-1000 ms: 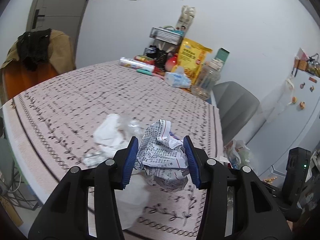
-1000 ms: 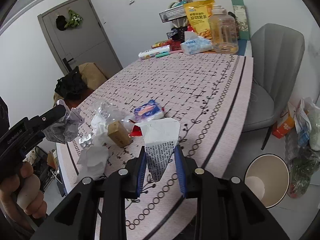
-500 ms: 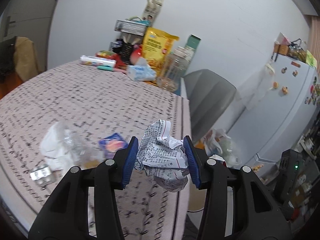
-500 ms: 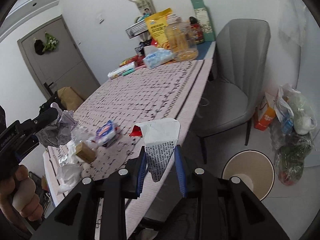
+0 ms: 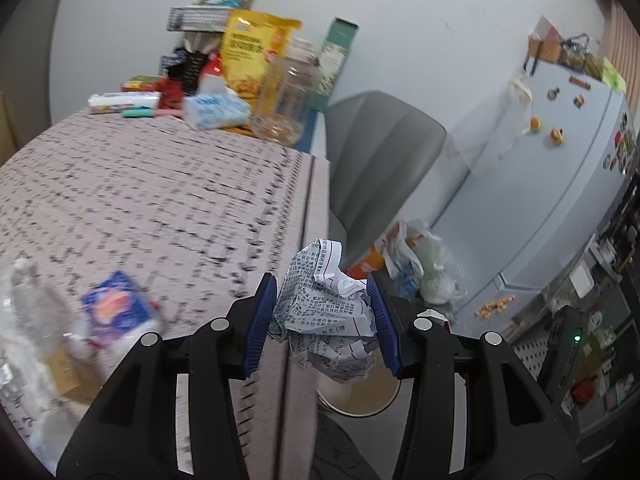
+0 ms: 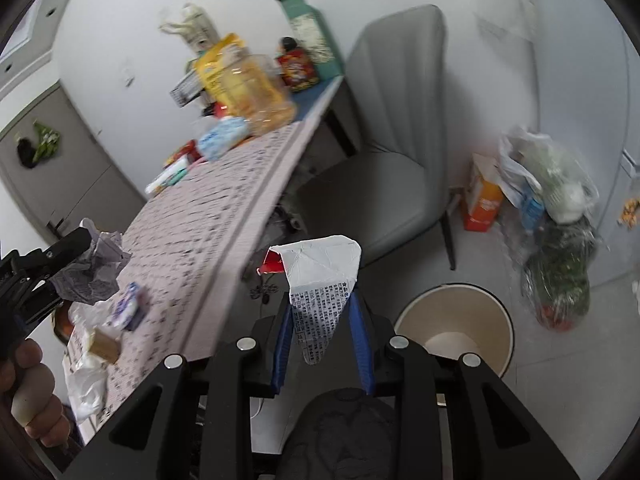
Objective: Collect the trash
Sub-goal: 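Carry the printed paper wrapper with the left gripper over the trash bin, then open the left gripper to drop the wrapper into the bin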
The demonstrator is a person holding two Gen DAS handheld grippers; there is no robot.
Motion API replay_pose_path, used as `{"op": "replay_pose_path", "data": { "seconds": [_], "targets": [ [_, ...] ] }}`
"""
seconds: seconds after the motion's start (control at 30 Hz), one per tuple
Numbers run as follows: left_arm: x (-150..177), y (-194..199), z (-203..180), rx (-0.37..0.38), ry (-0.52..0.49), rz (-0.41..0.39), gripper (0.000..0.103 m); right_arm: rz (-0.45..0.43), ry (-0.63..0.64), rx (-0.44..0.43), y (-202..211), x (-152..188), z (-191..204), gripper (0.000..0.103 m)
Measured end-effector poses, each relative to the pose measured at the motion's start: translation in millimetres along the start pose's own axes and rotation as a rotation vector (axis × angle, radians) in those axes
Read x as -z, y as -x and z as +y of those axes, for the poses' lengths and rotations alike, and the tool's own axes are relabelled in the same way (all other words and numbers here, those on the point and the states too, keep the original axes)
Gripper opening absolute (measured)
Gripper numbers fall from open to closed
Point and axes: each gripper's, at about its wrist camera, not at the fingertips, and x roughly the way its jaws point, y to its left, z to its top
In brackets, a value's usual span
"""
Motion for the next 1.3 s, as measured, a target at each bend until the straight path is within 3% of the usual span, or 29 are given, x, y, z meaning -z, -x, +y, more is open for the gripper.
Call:
{"op": "replay_pose_path", "data": {
  "seconds": [0.43, 0.47, 0.5, 0.57, 0.87, 1.03, 1.07, 1.1, 1.17, 1.3],
  "targets": [
    [2.2, -89.7, -63.8, -0.002, -0.090, 0.120, 0.047, 0.053, -0.102, 0.050, -63.4, -3.9, -90.1, 0.030],
    [3.5, -97.7, -67.8, -0.004, -0.095, 0.132, 0.047, 0.075, -0.094, 0.052, -73.8, -3.2, -97.3, 0.038],
    [4.4, -101.3, -70.1, -0.004, -0.097, 0.138, 0.047, 0.085, -0.096, 0.055, -79.6, -2.9, -102.6, 0.058],
    [7.8, -113.3, -79.9, -0.003, -0.111, 0.156, 0.047, 0.072, -0.114, 0.070, -83.8, -0.8, -117.2, 0.071],
    [25.8, -161.1, -117.3, 0.013, -0.172, 0.243, 0.047, 0.030, -0.241, 0.107, -38.3, 12.0, -187.0, 0.071],
    [41.2, -185.6, -135.8, 0.027, -0.190, 0.297, 0.049, -0.023, -0.246, 0.127, -1.8, 10.1, -202.1, 0.071],
    [42.4, -187.7, -139.1, 0.037, -0.188, 0.299, 0.053, -0.029, -0.248, 0.128, 2.9, 9.7, -203.9, 0.071],
    [43.0, -189.2, -143.1, 0.051, -0.186, 0.299, 0.068, -0.035, -0.251, 0.131, 7.0, 9.5, -205.8, 0.071],
    [42.9, -185.9, -149.0, 0.058, -0.186, 0.279, 0.088, -0.043, -0.261, 0.134, 14.0, 10.3, -209.6, 0.072],
    [35.1, -169.0, -150.2, 0.051, -0.212, 0.234, 0.095, -0.062, -0.249, 0.149, 20.1, 7.9, -204.0, 0.078]
  ]
}}
